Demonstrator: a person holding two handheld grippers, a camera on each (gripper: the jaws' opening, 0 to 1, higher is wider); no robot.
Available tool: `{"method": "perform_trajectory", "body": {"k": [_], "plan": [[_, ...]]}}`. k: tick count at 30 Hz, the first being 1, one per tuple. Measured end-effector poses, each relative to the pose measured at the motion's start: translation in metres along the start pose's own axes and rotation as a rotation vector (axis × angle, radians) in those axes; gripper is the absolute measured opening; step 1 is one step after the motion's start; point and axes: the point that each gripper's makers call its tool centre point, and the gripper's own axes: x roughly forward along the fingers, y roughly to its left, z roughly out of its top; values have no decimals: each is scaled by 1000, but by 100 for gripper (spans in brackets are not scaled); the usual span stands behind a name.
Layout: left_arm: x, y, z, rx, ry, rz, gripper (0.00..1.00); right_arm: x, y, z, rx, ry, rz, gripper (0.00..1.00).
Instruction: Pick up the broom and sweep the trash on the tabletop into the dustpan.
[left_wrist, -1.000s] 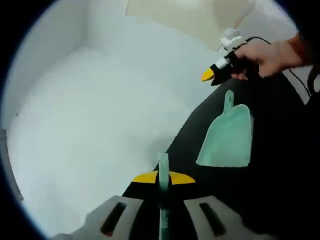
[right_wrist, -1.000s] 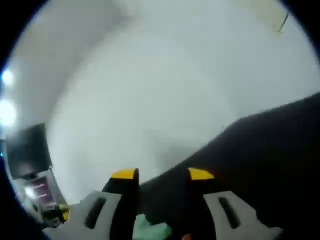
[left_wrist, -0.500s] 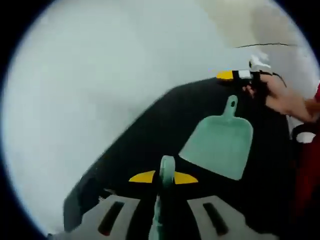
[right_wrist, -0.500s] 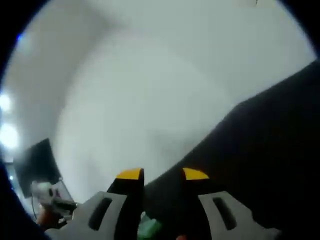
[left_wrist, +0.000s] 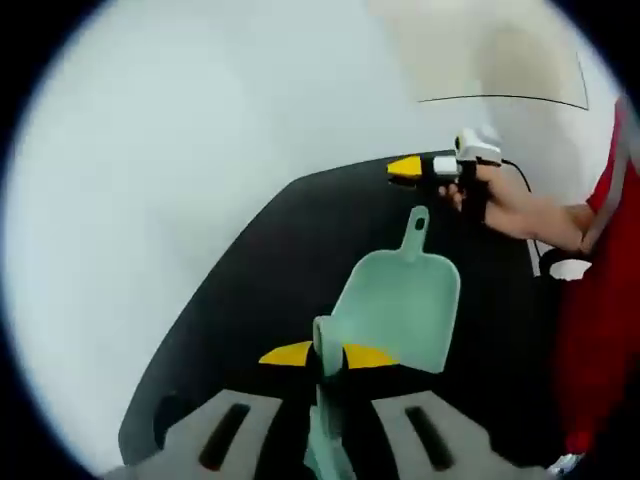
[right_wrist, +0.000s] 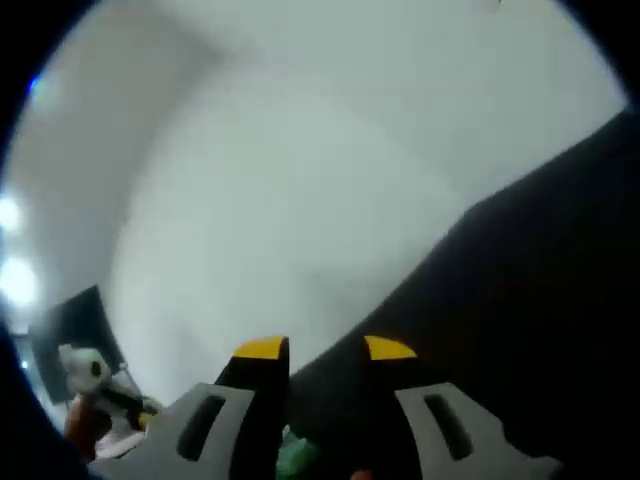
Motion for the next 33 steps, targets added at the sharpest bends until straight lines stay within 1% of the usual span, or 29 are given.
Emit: {"method": "perform_trajectory", "body": {"k": [3, 4, 5, 6, 7, 9, 11, 14, 15, 17, 18, 20, 21, 22, 23, 24, 25, 26, 27, 28, 29, 30, 31, 32, 33], "plan": [[4, 2, 13, 3, -18, 16, 4, 0, 0, -1, 0, 5, 0, 30], [6, 2, 15, -11, -16, 17, 4, 0, -1, -1, 1, 5, -1, 30], [7, 1, 17, -12, -16, 17, 4, 0, -1, -1, 1, 5, -2, 30], [8, 1, 19, -2, -17, 29, 4, 0, -1, -1, 2, 5, -2, 30], [8, 5, 21, 3, -20, 56, 4, -1, -1, -1, 3, 6, -2, 30], [5, 17, 27, 1, -45, 132, 5, -1, -1, -1, 5, 5, -1, 30], [-3, 31, 33, 3, -69, 228, 5, -1, -1, -2, 8, 7, 0, 30], [-13, 43, 37, 26, -87, 345, 5, -1, -1, -2, 10, 8, 1, 30], [-13, 40, 37, 26, -90, 351, 4, -1, 0, -3, 9, 13, 3, 30], [-12, 30, 34, 38, -81, 327, 4, -1, 0, -4, 8, 16, 4, 30], [-8, 20, 30, -4, -69, 272, 4, -1, 1, -4, 7, 16, 5, 30], [-2, 4, 27, -80, -87, 165, 5, -1, 1, -5, 7, 20, 5, 30], [0, -2, 27, -84, -89, 113, 5, 0, 1, -5, 8, 24, 5, 30], [0, -6, 30, -23, -98, 76, 5, 0, 1, -6, 7, 27, 5, 30], [0, -9, 27, 16, -77, 56, 5, 0, 1, -6, 7, 30, 6, 30], [0, -9, 27, 20, -72, 47, 5, 0, 1, -7, 6, 32, 6, 30], [1, -14, 26, 107, -46, -7, 4, 0, 1, -7, 6, 34, 6, 30], [1, -17, 27, 125, -47, -40, 5, 0, 1, -7, 6, 34, 6, 30], [1, -20, 26, 102, -44, -86, 5, 0, 1, -8, 7, 36, 5, 30], [2, -20, 28, 115, -53, -132, 6, 0, 1, -8, 10, 36, 5, 29], [4, -19, 31, 125, -78, -169, 7, 0, 1, -8, 13, 35, 4, 29], [5, -17, 33, 123, -107, -213, 7, 0, 1, -8, 15, 34, 4, 29], [5, -18, 35, 116, -138, -272, 8, 0, 1, -8, 14, 34, 4, 29], [5, -18, 35, 99, -149, -316, 8, 0, 1, -8, 12, 36, 7, 27], [5, -19, 37, 157, -176, -351, 9, -1, 2, -8, 9, 38, 12, 26]]}}
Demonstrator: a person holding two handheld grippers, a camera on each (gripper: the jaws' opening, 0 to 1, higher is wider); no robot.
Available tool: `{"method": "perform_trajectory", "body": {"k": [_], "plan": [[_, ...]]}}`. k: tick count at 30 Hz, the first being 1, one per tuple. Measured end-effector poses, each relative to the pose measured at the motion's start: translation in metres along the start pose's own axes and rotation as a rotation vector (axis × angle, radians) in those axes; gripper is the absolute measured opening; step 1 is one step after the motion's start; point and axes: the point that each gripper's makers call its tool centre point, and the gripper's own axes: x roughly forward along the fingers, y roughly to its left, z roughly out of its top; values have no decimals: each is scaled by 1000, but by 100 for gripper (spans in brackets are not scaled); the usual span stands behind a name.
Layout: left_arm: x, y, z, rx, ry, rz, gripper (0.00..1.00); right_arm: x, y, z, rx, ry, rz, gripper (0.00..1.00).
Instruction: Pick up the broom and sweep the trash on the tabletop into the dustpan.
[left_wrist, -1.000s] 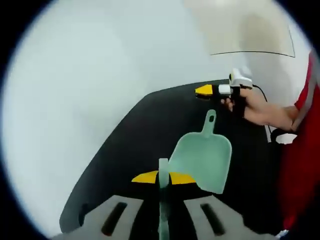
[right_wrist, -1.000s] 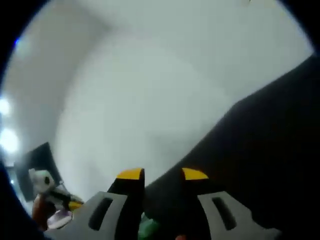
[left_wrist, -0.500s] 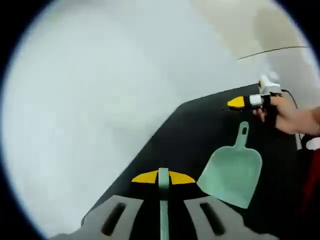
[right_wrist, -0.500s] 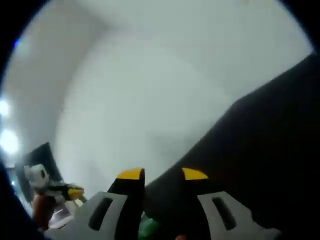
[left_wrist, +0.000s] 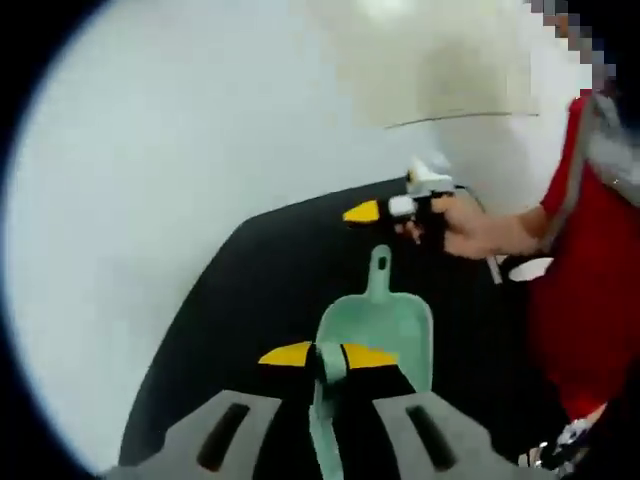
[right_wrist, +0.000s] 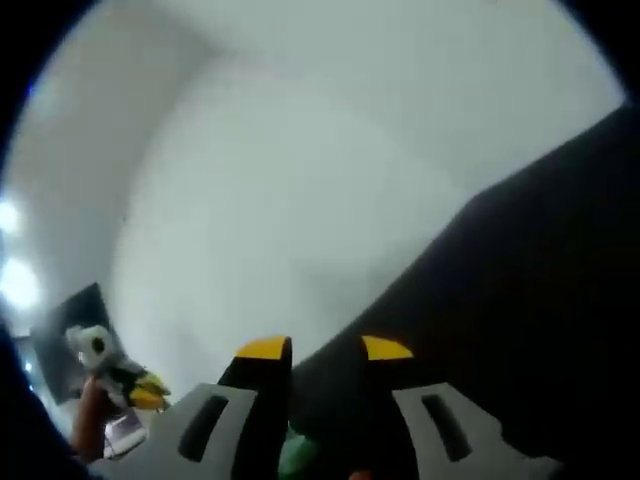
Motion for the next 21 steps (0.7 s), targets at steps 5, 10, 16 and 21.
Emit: {"method": "perform_trajectory", "body": {"k": [5, 10, 16, 21], "plan": [[-6, -26, -3, 184, -90, -233, 11, 1, 1, 0, 4, 4, 8, 25], [-10, -33, -4, 157, -124, -345, 13, 2, 2, -2, -4, 17, 17, 24], [-19, -35, -6, 98, -218, -437, 16, 2, 4, -1, -2, 15, 24, 24], [-22, -39, -16, -22, -245, -590, 14, 3, 6, -1, 18, 15, 43, 24]]}}
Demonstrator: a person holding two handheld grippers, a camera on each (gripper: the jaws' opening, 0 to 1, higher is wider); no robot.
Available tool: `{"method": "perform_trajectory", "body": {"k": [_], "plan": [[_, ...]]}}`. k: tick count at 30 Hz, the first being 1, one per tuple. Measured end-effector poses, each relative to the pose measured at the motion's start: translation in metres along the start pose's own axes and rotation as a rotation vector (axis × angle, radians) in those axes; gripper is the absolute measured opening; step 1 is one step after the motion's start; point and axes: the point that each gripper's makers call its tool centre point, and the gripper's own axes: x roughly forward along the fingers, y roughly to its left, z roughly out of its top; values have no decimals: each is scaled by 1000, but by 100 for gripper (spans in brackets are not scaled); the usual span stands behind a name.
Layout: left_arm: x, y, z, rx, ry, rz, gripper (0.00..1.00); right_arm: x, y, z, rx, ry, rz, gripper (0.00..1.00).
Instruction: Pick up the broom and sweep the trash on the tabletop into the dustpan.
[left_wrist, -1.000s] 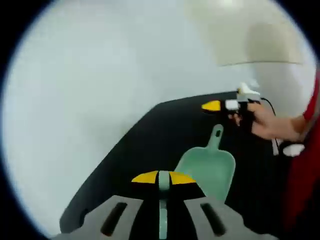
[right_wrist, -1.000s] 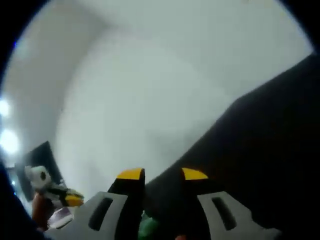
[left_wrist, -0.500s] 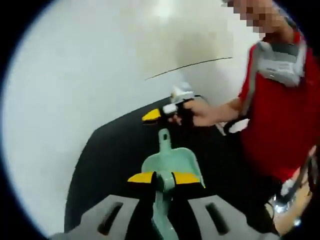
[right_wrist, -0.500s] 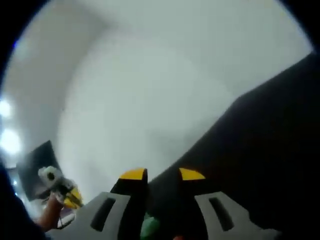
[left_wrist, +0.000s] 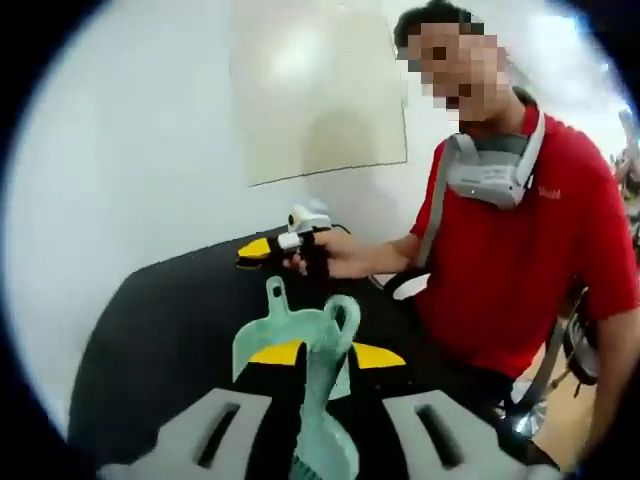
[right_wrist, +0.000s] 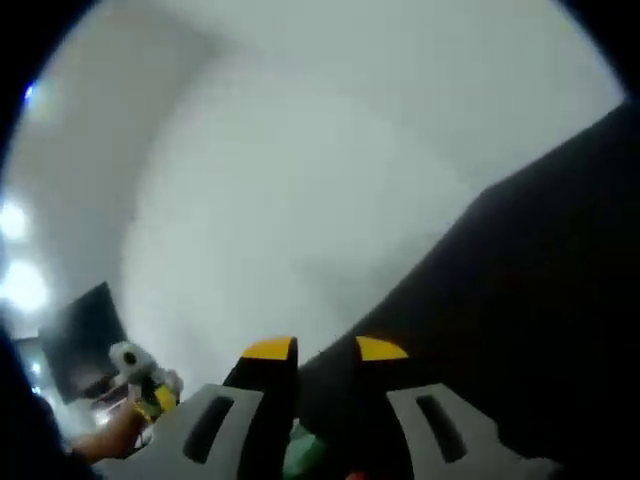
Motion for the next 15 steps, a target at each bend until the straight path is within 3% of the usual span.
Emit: {"method": "perform_trajectory", "body": {"k": [2, 5, 7, 10, 11, 13, 15], "plan": [[8, 12, 0, 1, -13, 2, 1, 0, 0, -1, -4, 4, -4, 24], [24, 12, -12, 53, 86, -9, 3, 0, -1, -1, -10, 5, -7, 24], [35, 7, -10, 66, 86, -20, 14, 0, -1, -1, -7, 4, -8, 24], [47, -6, -29, 141, 221, -29, 26, 0, -1, -1, -9, 6, -8, 24], [51, -15, -39, 153, 282, -49, 25, 1, 0, -2, -10, 11, -7, 24], [52, -27, -49, 141, 347, -78, 23, 1, 0, -3, -6, 15, -4, 24], [55, -42, -59, 197, 453, -104, 25, 1, -1, -3, 2, 14, -3, 24]]}}
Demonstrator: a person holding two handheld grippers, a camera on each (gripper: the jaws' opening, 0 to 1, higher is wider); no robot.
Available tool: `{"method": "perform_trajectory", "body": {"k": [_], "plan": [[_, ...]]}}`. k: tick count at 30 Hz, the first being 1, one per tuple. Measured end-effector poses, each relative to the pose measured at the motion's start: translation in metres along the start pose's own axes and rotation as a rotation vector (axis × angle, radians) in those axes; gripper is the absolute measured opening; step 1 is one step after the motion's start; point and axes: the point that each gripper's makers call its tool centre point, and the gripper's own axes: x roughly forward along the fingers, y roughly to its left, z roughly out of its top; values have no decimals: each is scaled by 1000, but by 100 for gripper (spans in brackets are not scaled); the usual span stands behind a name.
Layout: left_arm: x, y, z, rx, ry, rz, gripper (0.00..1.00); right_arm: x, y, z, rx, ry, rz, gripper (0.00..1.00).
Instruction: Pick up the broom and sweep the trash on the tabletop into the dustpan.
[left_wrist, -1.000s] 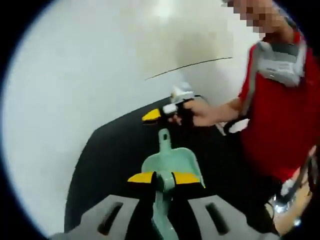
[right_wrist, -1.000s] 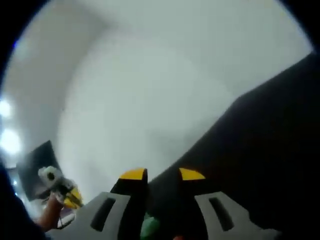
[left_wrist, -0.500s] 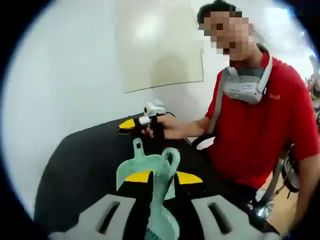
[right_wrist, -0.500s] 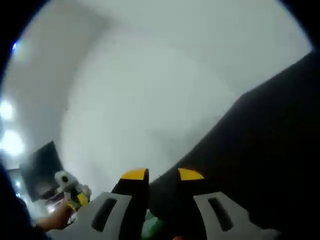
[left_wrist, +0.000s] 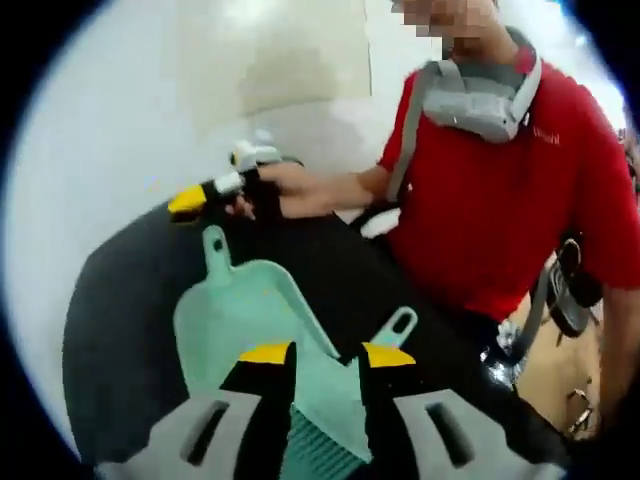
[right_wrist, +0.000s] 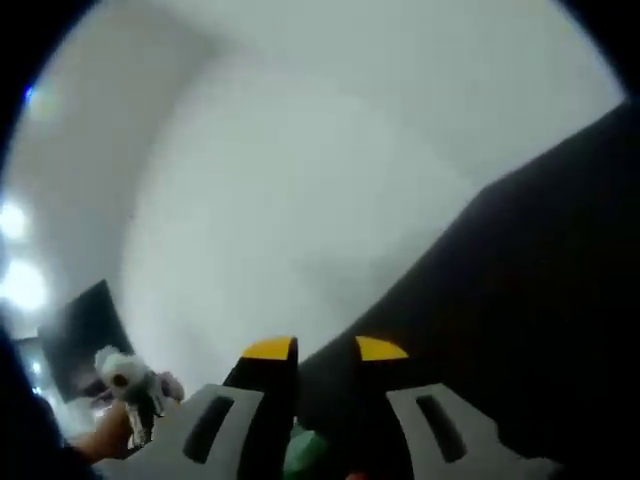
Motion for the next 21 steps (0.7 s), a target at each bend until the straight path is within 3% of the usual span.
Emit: {"method": "perform_trajectory", "body": {"k": [3, 5, 7, 9, 12, 16, 19, 21], "plan": [[15, -24, -3, 71, 152, -59, 27, 0, 0, 1, 5, -7, 0, 24], [25, -37, -6, 160, 269, -117, 27, 0, 0, 0, 5, -4, -1, 24], [29, -34, -18, 248, 444, -134, 28, -1, 0, 0, 6, -5, -1, 24], [28, -29, -26, 288, 550, -148, 28, -2, 1, 0, 8, -4, 0, 24], [29, -29, -29, 322, 597, -216, 28, -2, 1, -1, 6, -1, -2, 24], [39, -33, -32, 361, 614, -325, 28, -3, 0, -1, 9, 0, -8, 24], [39, -21, -30, 407, 631, -309, 15, -3, 0, -2, 7, 6, -9, 24], [40, -17, -27, 391, 608, -291, 14, -3, 0, -1, 12, 5, -5, 24]]}}
